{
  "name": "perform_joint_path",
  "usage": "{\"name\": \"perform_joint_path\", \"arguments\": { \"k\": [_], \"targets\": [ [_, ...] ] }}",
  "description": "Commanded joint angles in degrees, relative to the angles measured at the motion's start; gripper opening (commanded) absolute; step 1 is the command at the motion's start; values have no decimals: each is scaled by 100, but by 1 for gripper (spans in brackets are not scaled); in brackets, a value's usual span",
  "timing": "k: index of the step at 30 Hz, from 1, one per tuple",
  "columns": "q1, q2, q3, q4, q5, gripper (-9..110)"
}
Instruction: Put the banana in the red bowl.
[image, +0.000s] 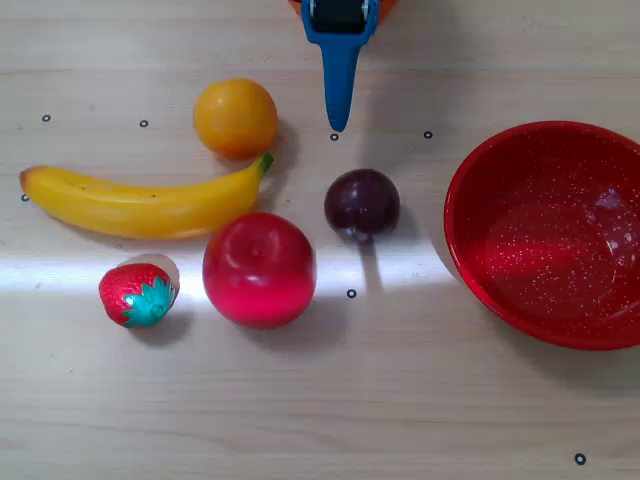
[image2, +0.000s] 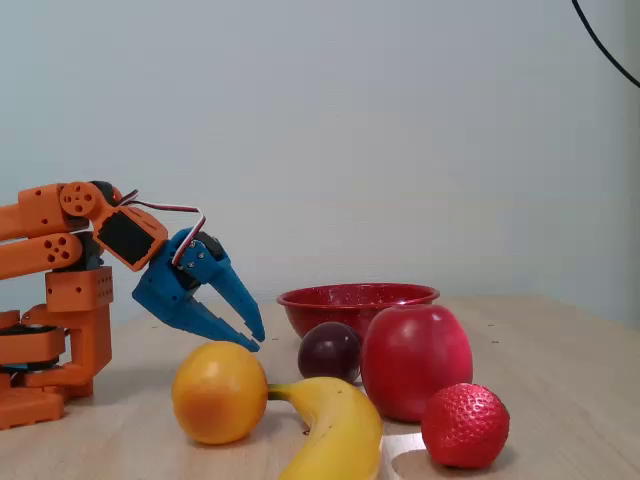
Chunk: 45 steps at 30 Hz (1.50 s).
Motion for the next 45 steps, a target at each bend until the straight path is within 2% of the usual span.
{"name": "perform_joint_path", "arguments": {
  "k": [1,21,37,45],
  "targets": [
    [105,53,62,-44,-35,0],
    [70,-360,-255,-26,167,0],
    [-53,-2865,-3428,1354,598,0],
    [-624,-4518,-5133,2013,1037,0]
  ]
}}
